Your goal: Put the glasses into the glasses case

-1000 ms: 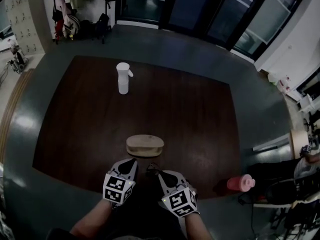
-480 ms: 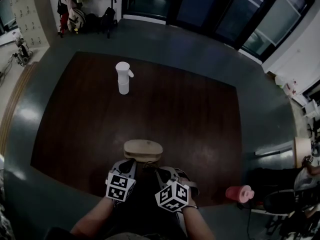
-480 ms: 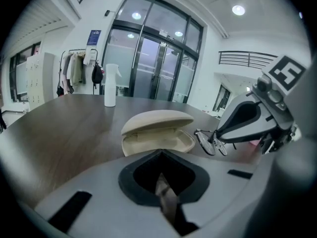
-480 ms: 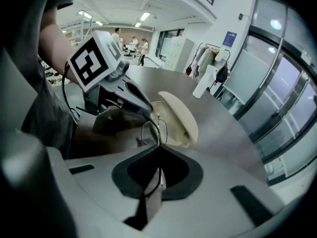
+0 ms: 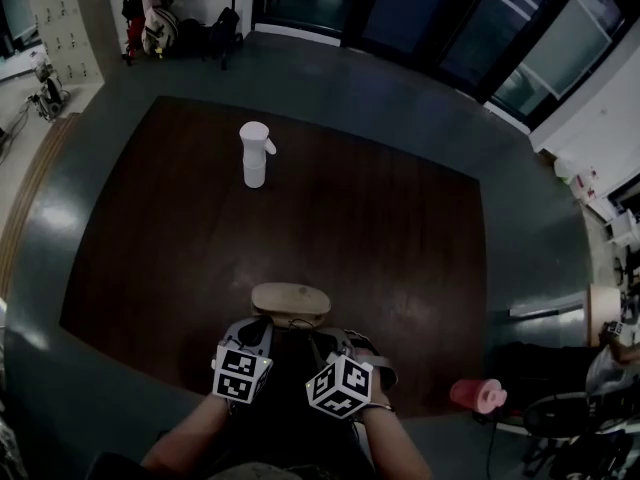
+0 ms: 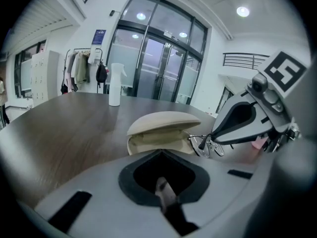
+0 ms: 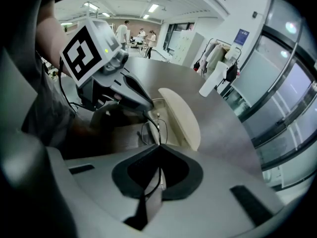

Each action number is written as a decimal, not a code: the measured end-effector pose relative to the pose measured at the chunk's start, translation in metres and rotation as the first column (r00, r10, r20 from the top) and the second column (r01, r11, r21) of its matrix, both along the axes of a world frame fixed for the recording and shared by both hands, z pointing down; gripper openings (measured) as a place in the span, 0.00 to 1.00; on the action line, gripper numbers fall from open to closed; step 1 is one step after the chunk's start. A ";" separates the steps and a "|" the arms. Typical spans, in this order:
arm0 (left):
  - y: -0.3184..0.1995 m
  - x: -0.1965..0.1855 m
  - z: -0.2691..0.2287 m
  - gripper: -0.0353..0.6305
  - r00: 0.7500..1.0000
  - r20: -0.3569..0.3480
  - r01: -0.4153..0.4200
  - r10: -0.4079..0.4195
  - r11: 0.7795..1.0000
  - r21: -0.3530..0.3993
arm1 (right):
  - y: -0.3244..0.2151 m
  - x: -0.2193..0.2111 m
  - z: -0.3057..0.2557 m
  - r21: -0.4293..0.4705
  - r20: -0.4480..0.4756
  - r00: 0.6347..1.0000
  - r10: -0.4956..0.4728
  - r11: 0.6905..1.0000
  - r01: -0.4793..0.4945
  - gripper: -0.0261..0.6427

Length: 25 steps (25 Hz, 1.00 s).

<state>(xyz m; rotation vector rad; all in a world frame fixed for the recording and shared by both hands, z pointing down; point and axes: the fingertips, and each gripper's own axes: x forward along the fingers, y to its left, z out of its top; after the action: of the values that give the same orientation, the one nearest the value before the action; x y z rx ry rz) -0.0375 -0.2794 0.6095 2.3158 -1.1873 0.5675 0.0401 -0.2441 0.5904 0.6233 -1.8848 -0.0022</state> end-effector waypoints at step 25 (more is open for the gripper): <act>-0.002 -0.001 -0.001 0.06 1.000 -0.010 -0.007 0.007 1.000 -0.009 | -0.059 -0.044 0.012 0.214 -0.193 0.976 -0.098 0.967 0.140 0.03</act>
<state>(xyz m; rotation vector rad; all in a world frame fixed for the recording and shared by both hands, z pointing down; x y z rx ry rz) -0.0385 -0.2813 0.6086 2.3132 -1.1699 0.5620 -0.0034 -0.3031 0.6021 0.6398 -1.7546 -0.3465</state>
